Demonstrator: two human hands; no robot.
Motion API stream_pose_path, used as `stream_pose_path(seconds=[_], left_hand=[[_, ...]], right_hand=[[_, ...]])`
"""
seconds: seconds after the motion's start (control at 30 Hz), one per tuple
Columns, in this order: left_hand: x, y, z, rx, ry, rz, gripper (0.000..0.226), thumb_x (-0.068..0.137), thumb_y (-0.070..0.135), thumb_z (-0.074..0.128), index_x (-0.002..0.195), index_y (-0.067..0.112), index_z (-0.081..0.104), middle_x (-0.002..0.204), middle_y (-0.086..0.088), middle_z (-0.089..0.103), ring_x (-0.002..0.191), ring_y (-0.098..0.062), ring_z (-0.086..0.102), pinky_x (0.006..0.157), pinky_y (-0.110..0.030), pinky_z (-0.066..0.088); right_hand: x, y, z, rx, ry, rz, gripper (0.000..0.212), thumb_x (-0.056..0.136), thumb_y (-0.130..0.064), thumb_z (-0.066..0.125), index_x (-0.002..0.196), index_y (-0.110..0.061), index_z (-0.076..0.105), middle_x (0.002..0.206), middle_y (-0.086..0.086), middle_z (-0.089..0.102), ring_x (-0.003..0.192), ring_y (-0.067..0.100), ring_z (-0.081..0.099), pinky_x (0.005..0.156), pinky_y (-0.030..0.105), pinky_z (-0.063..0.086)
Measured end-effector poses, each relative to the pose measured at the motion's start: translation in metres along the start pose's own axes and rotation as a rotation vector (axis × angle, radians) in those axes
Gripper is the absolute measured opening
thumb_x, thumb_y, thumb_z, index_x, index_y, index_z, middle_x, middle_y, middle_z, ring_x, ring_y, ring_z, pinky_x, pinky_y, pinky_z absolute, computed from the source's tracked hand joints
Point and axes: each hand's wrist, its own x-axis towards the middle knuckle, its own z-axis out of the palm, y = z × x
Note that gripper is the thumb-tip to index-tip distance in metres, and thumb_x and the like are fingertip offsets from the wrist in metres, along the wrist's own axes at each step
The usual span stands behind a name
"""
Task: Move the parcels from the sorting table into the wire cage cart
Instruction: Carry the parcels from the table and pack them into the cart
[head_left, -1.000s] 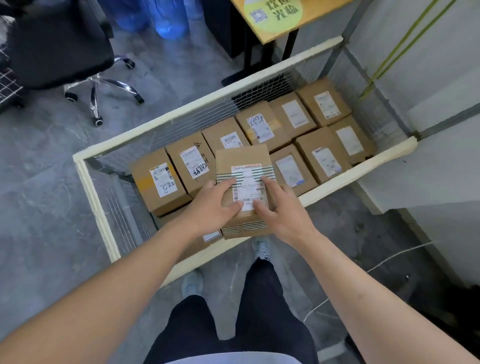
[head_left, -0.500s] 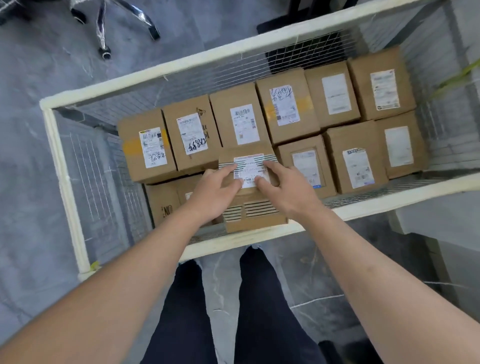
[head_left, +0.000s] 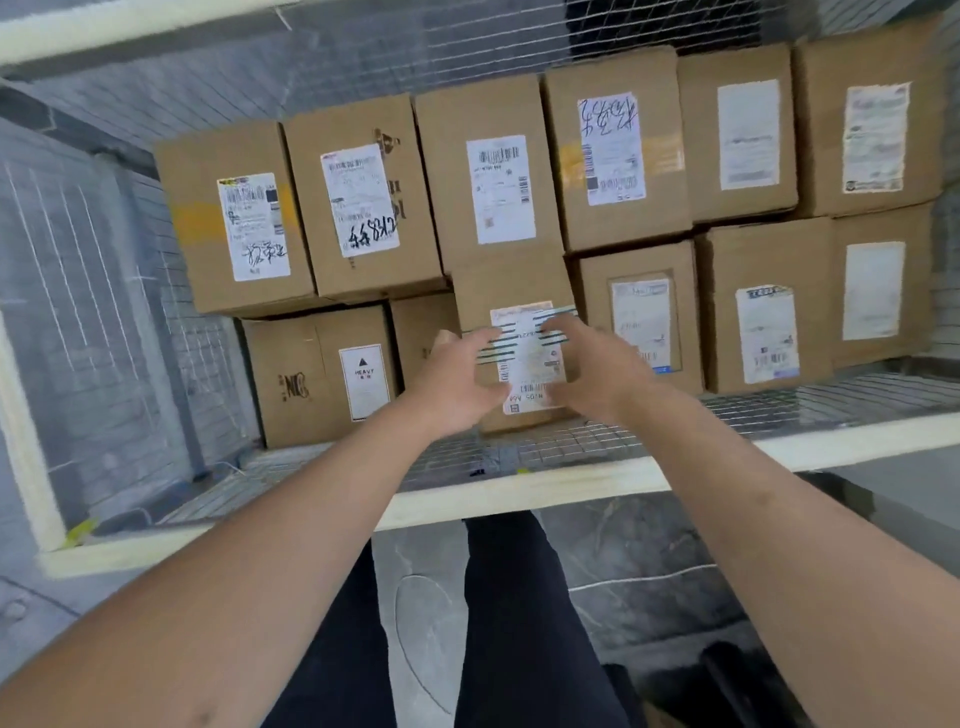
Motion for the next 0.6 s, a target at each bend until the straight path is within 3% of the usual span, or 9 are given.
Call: stream_pose_path(seconds=[0.1,0.2,0.3,0.43,0.53,0.6], left_hand=[[0.011,-0.010,0.014,-0.012,0.013,-0.006,0.075,0.093,0.026,0.076,0.157,0.035,0.037,0.140,-0.001,0.034,0.112,-0.014,0.049,0.085,-0.015,0.040],[0.020,-0.020,0.023,-0.002,0.018,-0.010,0.082,0.090,0.023,0.079,0.159,0.033,0.035,0.130,0.004,0.031,0.116,-0.013,0.045,0.090,-0.014,0.036],[0.032,-0.028,0.033,0.005,0.008,0.003,0.086,0.090,0.023,0.079,0.161,0.032,0.032,0.134,0.001,0.029,0.121,-0.018,0.046,0.096,-0.018,0.033],[0.045,-0.033,0.042,0.039,0.000,0.007,0.083,0.094,0.024,0.074,0.162,0.032,0.028,0.152,-0.007,0.023,0.125,-0.021,0.046,0.097,-0.020,0.036],[0.048,-0.038,0.046,0.094,-0.050,0.057,0.082,0.096,0.017,0.070,0.164,0.025,0.024,0.166,-0.006,-0.004,0.146,-0.032,0.036,0.114,-0.023,0.032],[0.050,-0.042,0.050,0.195,-0.033,0.118,0.084,0.096,0.013,0.068,0.165,0.019,0.021,0.165,-0.004,-0.033,0.157,-0.034,0.010,0.124,-0.030,0.020]], right_hand=[[0.016,0.007,0.014,-0.021,-0.086,0.036,0.093,0.089,-0.007,0.068,0.157,-0.046,0.018,0.126,0.011,0.048,0.108,0.036,0.058,0.092,0.047,0.055],[0.029,0.013,0.027,0.017,-0.133,0.041,0.096,0.090,0.000,0.061,0.159,-0.045,0.011,0.139,0.014,0.041,0.119,0.040,0.053,0.097,0.052,0.055],[0.043,0.018,0.036,0.024,-0.117,0.052,0.090,0.092,-0.005,0.057,0.160,-0.043,0.012,0.159,0.016,0.023,0.133,0.042,0.044,0.097,0.042,0.049],[0.054,0.024,0.044,0.039,-0.132,0.071,0.085,0.096,-0.016,0.057,0.162,-0.041,0.010,0.170,0.017,-0.001,0.149,0.041,0.028,0.109,0.044,0.037],[0.056,0.026,0.048,-0.011,-0.138,0.090,0.084,0.099,-0.025,0.057,0.164,-0.039,0.005,0.170,0.016,-0.018,0.147,0.042,0.035,0.113,0.043,0.036],[0.058,0.026,0.053,-0.094,-0.121,0.077,0.086,0.100,-0.031,0.057,0.165,-0.035,0.001,0.167,0.014,-0.029,0.153,0.043,0.022,0.121,0.048,0.030]])
